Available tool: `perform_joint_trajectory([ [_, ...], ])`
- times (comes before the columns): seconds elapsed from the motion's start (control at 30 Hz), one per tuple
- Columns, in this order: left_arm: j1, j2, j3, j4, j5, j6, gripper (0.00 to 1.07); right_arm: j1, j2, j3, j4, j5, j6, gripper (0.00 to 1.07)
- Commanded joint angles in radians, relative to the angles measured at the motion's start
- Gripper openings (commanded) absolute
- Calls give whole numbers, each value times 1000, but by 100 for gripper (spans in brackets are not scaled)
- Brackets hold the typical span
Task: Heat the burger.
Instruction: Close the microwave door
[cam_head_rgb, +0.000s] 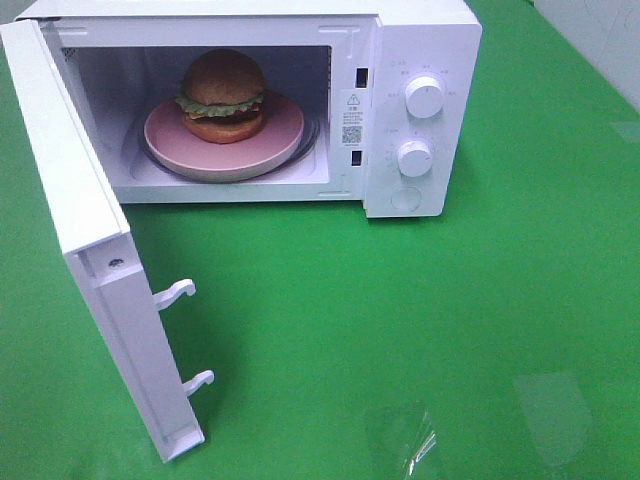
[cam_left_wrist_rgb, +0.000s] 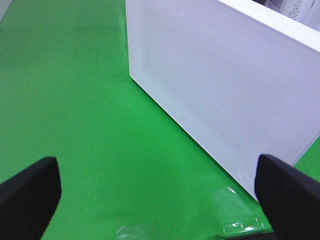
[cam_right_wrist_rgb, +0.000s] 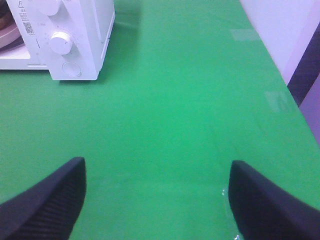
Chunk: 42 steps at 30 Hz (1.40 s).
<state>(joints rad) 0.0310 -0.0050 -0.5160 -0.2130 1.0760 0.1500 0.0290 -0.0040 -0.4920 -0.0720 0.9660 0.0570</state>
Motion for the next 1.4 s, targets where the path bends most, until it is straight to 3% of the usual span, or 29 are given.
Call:
perform_joint_trajectory([
  [0.03, -5, -14, 0, -4, -1, 3, 98, -5, -27, 3, 4, -7, -7, 74],
  [1.4, -5, -1, 0, -3, -1, 3, 98, -5, -27, 3, 4, -7, -7, 73],
])
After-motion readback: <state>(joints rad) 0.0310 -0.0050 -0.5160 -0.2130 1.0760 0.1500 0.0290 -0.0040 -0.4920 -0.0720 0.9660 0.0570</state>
